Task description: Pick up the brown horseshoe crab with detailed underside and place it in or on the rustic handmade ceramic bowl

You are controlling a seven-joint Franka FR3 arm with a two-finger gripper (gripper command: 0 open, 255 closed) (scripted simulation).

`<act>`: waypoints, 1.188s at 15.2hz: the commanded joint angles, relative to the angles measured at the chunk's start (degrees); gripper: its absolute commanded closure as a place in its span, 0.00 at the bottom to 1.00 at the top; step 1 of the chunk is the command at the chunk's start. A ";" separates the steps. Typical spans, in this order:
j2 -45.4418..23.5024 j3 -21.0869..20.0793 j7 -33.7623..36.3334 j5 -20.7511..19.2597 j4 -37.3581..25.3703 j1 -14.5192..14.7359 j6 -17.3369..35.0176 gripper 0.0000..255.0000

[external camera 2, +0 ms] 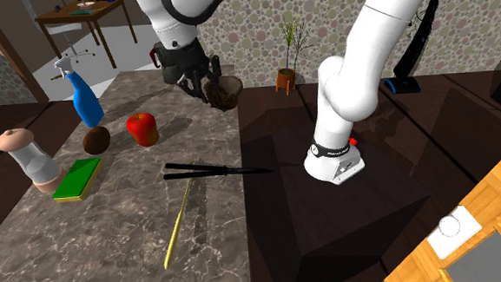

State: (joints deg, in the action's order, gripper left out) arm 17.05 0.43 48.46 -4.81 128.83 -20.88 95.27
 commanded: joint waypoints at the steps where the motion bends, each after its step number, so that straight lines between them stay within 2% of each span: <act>1: -0.68 1.82 -2.75 -1.40 -0.67 -1.34 0.25 1.00; 10: -5.12 9.65 -14.72 -6.39 -5.97 -6.99 1.07 1.00; 18: -12.91 15.97 -25.64 -8.19 -14.93 -11.66 1.87 1.00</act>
State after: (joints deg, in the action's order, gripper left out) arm 5.79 15.55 24.50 -12.98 115.86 -31.90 97.14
